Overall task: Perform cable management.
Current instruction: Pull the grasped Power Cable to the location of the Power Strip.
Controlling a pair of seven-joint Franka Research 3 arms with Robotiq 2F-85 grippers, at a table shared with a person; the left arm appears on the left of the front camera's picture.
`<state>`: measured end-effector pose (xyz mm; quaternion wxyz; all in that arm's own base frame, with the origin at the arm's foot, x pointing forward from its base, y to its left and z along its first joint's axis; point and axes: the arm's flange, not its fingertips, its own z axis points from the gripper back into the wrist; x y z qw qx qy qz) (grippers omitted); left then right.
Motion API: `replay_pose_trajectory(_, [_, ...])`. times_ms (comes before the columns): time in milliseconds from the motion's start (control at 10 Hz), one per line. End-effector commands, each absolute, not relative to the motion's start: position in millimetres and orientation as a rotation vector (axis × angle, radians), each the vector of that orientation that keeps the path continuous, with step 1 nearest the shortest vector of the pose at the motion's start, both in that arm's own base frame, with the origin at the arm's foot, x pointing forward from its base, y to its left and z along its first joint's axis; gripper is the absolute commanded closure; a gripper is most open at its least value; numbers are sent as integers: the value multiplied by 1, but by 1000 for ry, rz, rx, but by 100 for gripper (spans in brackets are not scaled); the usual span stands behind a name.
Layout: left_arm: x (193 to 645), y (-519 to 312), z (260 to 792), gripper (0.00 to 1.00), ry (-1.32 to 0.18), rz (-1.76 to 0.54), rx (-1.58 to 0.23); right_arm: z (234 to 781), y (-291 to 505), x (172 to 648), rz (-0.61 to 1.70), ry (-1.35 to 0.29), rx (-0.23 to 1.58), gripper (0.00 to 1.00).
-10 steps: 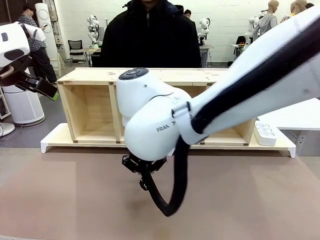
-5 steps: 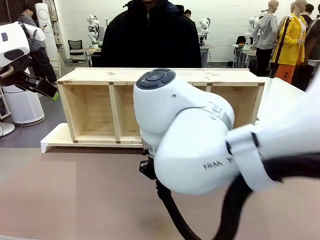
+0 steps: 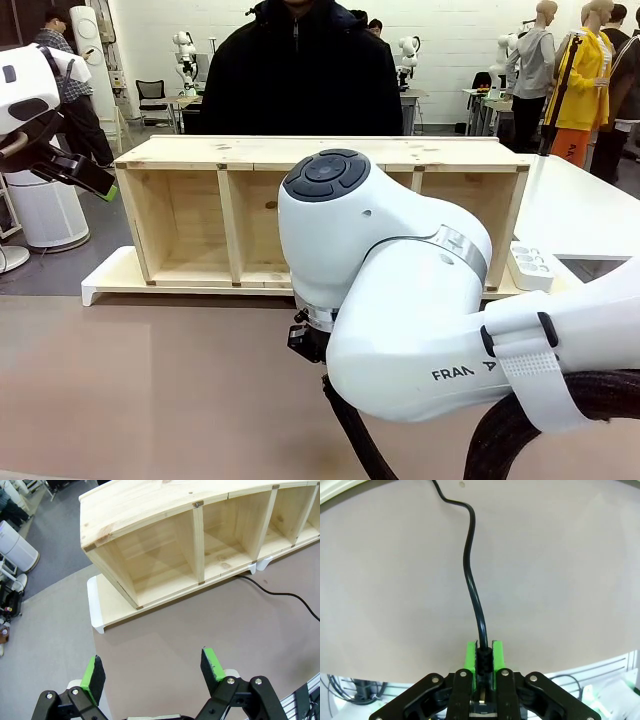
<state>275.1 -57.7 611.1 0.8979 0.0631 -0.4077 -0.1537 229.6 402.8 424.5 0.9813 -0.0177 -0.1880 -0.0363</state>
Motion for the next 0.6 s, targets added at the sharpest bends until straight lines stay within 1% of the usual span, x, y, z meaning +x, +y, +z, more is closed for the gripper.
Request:
replay_pose_trajectory(0, [277, -58, 612, 0, -857, -317, 135, 426, 405, 231, -74, -353, -33, 84])
replay_pose_trajectory(400, [277, -58, 612, 0, -857, -317, 135, 424, 398, 227, -59, -368, -62, 84])
replay_pose_trajectory(500, [277, -58, 612, 0, -857, -317, 135, 429, 379, 218, -66, -354, -75, 84])
